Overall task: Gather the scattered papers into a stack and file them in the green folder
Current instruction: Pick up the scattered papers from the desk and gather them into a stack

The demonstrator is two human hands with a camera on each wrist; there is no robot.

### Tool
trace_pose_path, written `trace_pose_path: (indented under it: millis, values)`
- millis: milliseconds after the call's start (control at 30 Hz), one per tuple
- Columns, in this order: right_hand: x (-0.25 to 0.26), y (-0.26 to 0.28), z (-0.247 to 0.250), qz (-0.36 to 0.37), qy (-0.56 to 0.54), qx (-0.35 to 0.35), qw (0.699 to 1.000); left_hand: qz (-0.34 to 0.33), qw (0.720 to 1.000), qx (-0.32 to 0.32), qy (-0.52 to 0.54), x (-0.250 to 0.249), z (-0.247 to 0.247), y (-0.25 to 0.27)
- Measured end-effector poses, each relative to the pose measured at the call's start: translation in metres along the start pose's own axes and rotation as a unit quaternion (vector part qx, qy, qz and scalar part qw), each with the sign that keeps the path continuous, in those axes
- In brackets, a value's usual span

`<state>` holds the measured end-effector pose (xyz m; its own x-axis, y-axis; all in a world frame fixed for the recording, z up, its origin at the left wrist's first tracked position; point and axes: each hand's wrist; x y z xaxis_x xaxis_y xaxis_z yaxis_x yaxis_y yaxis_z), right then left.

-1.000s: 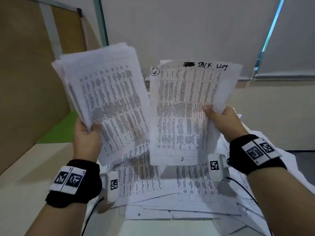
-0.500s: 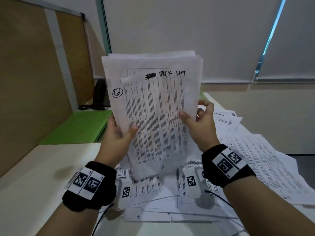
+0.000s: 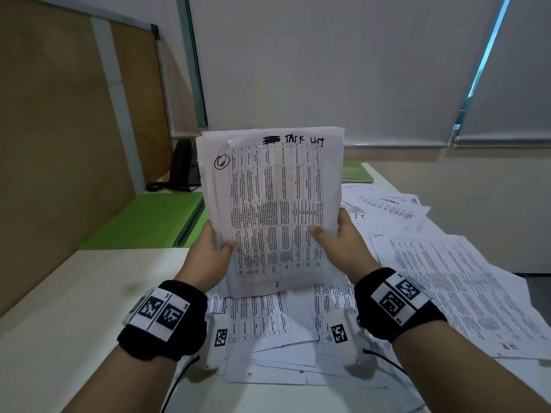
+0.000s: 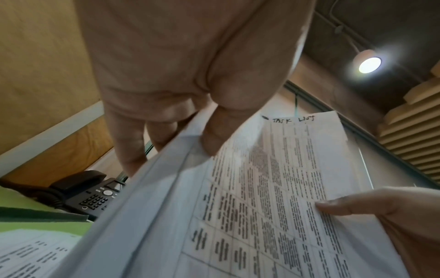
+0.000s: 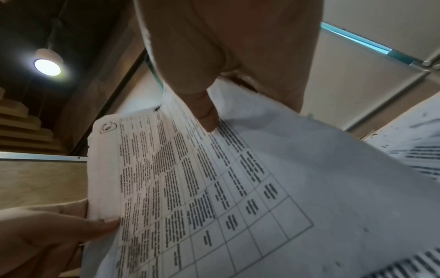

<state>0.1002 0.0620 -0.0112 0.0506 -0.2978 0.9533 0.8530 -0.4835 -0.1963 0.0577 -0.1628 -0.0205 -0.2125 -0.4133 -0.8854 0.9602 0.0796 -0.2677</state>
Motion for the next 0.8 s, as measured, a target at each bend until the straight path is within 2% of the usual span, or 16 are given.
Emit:
trace_pose_path:
  millis: [233, 367, 433, 467, 533, 600, 800]
  values:
    - [0.0, 0.0, -0.002, 0.013, 0.065, 0.044, 0.997, 0.018, 1.0, 0.018, -0.004, -0.003, -0.003, 0.0]
    - [0.004, -0.002, -0.008, 0.001, 0.044, 0.012, 0.999, 0.036, 0.998, -0.049, 0.025, -0.004, 0.001, -0.003]
    - [0.003, -0.005, -0.009, -0.017, 0.071, -0.001, 0.997, 0.03, 0.995, -0.081, 0.045, -0.003, 0.008, -0.005]
    - [0.001, -0.008, -0.01, -0.035, 0.107, 0.015, 0.993, 0.028, 0.993, -0.1, 0.05, -0.001, 0.012, -0.007]
    - [-0.005, -0.012, -0.013, -0.073, 0.216, 0.079, 0.97, 0.021, 0.988, -0.143, 0.048, 0.002, 0.02, -0.012]
    - [-0.01, -0.012, -0.017, -0.093, 0.322, 0.137, 0.932, 0.016, 0.982, -0.18, 0.045, 0.006, 0.026, -0.014]
    - [-0.011, -0.01, -0.047, -0.062, 0.483, 0.19, 0.852, 0.017, 0.977, -0.205, 0.053, 0.014, 0.035, -0.016]
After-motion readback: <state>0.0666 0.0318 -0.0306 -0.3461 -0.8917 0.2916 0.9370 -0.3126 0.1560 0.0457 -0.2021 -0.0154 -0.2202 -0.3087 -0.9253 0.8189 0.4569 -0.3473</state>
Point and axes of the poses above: each hand's wrist, its own y-axis away from the middle knuckle, its own z-axis out of the back of the hand, x = y × z, and after that the axes turned 12 degrees about -x, right-handed
